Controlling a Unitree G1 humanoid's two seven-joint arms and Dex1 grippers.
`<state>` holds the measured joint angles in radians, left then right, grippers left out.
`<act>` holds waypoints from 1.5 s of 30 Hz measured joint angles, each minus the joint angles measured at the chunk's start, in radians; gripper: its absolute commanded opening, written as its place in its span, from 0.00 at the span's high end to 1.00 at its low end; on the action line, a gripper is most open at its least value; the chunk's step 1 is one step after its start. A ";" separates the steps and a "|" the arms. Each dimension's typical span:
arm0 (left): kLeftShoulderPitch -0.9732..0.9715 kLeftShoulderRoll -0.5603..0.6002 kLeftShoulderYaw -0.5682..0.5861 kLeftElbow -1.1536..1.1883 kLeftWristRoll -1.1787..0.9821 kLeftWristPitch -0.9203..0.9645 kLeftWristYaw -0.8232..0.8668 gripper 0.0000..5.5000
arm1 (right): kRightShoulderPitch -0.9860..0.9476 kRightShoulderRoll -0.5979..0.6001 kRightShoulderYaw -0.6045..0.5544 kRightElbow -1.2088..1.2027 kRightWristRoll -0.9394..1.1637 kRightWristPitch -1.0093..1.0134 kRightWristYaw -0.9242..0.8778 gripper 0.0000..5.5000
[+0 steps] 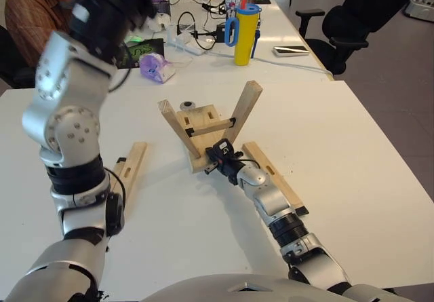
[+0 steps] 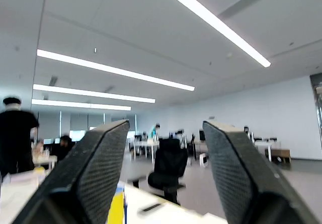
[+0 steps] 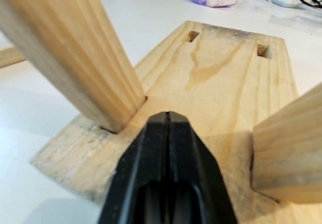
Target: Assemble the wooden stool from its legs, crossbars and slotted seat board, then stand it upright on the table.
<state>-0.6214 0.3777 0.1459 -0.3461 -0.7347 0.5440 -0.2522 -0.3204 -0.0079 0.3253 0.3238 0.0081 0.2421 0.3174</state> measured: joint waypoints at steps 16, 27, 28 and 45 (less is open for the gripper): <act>0.378 0.018 -0.011 -0.220 0.602 -0.182 0.308 0.50 | 0.003 -0.006 -0.005 -0.013 0.000 0.014 0.028 1.00; 0.847 -0.012 -0.174 -0.313 0.674 -0.051 0.199 0.50 | 0.093 0.006 0.013 -0.247 -0.002 0.201 0.011 1.00; 0.846 -0.023 -0.187 -0.313 0.679 -0.041 0.200 0.50 | 0.092 0.007 0.017 -0.249 -0.003 0.201 0.008 1.00; 0.483 -0.268 -0.224 -0.144 0.783 0.037 0.350 0.50 | -0.107 0.140 0.063 -0.028 -0.049 0.128 -0.014 1.00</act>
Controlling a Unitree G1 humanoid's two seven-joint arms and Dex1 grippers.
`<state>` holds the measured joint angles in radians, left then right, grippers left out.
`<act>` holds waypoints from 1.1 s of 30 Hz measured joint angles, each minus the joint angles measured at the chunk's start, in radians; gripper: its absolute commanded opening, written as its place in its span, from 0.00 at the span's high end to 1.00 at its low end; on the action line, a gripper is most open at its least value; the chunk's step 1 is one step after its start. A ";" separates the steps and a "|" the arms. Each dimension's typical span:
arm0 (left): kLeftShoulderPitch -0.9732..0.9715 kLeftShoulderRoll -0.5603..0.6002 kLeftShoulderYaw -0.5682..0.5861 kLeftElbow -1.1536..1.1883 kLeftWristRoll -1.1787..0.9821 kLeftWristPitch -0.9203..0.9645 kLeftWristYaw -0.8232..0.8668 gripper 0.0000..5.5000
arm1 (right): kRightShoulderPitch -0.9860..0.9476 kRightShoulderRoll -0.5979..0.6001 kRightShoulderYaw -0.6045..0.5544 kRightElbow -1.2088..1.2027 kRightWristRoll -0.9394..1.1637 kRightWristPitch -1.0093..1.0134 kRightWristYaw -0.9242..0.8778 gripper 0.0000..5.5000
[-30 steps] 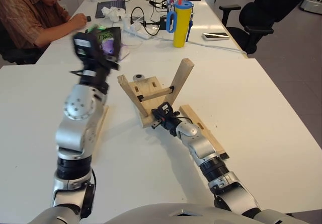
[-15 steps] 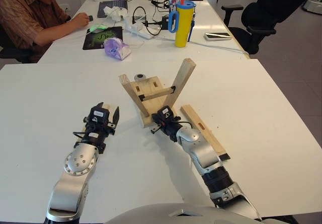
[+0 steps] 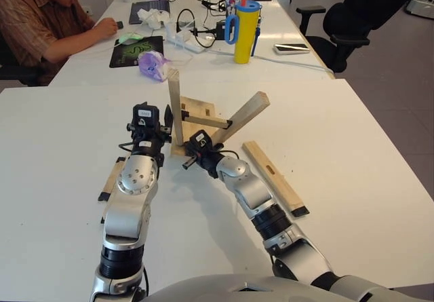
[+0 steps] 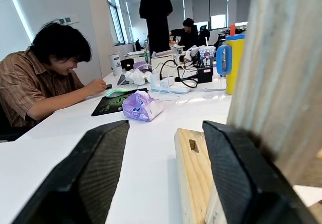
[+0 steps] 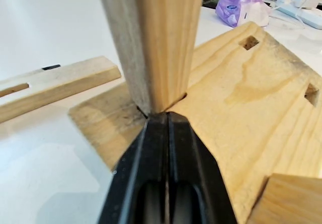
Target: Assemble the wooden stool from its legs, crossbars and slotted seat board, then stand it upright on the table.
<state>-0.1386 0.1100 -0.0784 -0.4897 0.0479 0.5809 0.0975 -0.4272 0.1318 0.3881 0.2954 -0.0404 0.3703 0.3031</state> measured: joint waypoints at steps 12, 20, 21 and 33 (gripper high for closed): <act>0.095 -0.017 0.143 0.105 -0.043 0.069 -0.021 0.50 | 0.193 -0.102 0.006 -0.459 0.071 0.185 0.100 1.00; 0.061 -0.029 0.220 -0.029 -0.063 -0.046 0.004 0.50 | 0.400 -0.234 -0.333 -0.852 0.257 0.209 0.105 1.00; 0.052 -0.028 0.220 -0.034 -0.056 -0.052 0.009 0.50 | 0.394 -0.239 -0.385 -0.844 0.256 0.198 0.078 1.00; 0.001 -0.032 0.112 0.114 0.014 -0.097 0.003 0.50 | 0.035 -0.165 -0.244 -0.473 0.128 0.132 -0.079 1.00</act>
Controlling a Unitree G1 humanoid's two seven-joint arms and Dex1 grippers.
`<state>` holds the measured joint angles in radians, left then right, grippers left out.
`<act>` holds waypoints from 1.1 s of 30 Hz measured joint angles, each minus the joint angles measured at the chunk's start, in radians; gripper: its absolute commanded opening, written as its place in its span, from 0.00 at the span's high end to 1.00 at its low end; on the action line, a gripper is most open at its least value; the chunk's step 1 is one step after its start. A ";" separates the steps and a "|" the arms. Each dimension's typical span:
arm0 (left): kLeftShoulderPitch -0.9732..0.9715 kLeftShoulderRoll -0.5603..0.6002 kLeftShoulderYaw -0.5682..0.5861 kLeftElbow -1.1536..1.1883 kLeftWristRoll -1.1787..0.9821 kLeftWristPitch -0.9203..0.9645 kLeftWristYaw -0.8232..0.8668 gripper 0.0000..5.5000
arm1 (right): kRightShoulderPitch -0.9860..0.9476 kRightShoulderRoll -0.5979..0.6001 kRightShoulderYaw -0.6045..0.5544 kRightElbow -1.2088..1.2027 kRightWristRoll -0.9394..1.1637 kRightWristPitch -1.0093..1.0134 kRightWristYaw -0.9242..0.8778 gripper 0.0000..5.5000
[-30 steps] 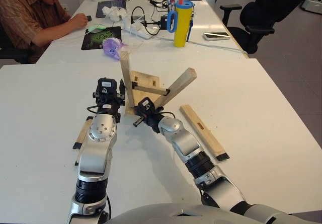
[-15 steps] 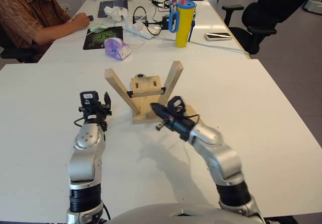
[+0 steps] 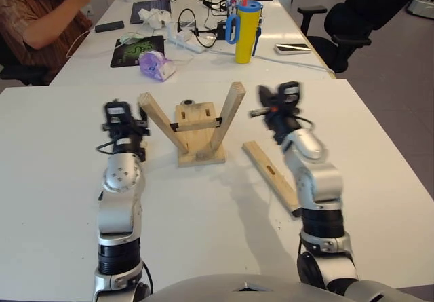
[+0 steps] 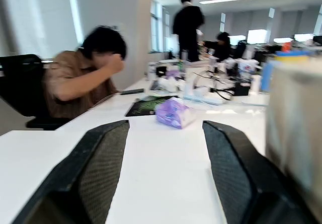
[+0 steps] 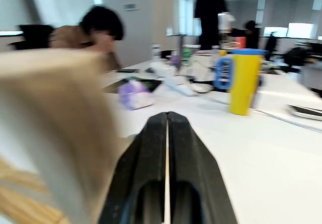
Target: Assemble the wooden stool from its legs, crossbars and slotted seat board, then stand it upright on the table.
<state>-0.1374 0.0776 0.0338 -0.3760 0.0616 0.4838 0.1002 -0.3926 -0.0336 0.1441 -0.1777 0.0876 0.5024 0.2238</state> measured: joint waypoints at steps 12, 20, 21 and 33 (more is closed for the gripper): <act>-0.005 0.114 -0.009 0.130 0.008 0.058 -0.143 0.50 | 0.110 -0.114 0.126 0.074 -0.077 0.105 0.071 1.00; -0.081 0.368 0.120 0.383 -0.021 -0.196 -0.306 0.50 | -0.066 -0.137 -0.004 0.288 -0.061 -0.144 0.097 1.00; -0.112 0.389 0.135 0.408 -0.043 -0.246 -0.343 0.50 | -0.092 -0.142 -0.005 0.338 -0.062 -0.198 0.123 1.00; -0.399 0.582 0.268 0.866 -0.139 -0.556 -0.444 0.50 | -0.061 -0.234 0.390 0.240 -0.162 -0.445 0.581 1.00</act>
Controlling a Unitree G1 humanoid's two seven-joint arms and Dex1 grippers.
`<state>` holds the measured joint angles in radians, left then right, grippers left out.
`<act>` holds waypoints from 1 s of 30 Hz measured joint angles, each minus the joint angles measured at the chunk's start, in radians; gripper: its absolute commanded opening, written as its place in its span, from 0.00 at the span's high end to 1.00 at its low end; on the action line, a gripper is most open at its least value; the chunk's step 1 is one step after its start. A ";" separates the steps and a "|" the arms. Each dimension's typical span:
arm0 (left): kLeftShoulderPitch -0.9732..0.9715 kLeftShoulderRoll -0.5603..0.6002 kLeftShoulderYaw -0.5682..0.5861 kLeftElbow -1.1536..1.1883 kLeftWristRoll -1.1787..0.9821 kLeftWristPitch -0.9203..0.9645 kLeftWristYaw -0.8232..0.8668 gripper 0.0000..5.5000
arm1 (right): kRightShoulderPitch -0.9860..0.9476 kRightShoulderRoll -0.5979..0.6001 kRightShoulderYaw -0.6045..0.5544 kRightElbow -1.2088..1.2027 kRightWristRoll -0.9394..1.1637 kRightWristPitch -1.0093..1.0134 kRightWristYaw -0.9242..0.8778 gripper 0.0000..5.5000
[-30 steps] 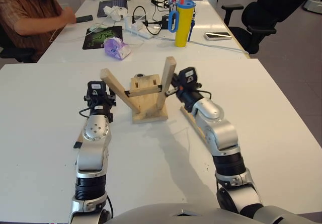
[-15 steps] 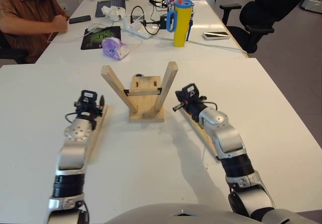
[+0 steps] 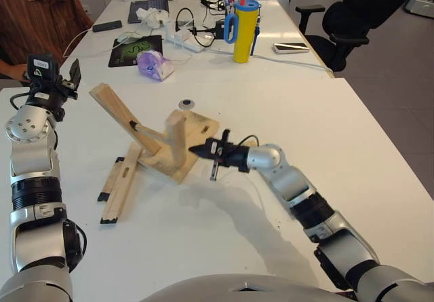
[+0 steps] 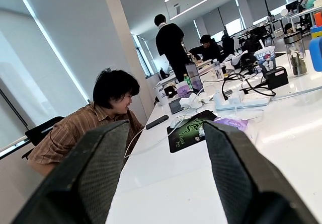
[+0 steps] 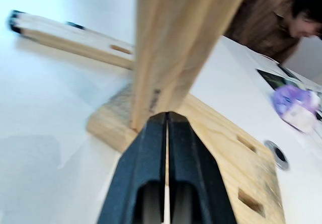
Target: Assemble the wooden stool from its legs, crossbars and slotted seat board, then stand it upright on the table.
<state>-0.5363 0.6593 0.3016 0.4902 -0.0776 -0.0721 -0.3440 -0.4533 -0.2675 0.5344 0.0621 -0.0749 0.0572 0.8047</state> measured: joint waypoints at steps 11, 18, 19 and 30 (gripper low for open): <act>-0.040 0.081 0.021 0.043 -0.193 0.077 -0.342 0.50 | -0.005 -0.009 -0.136 0.139 -0.028 0.039 -0.148 1.00; 0.071 0.290 -0.129 0.059 -0.202 0.304 -0.878 0.50 | -0.126 0.029 -0.165 0.460 -0.046 -0.107 -0.234 1.00; 0.105 0.327 -0.156 0.038 -0.204 0.340 -0.960 0.50 | -0.164 0.035 -0.168 0.541 -0.064 -0.145 -0.249 1.00; 0.383 0.292 -0.324 -0.509 -0.295 0.580 -1.059 0.50 | -0.408 0.086 -0.166 1.101 -0.165 -0.402 -0.261 1.00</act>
<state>-0.1531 0.9517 -0.0224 -0.0189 -0.3727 0.5083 -1.4029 -0.8611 -0.1819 0.3685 1.1634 -0.2395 -0.3452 0.5439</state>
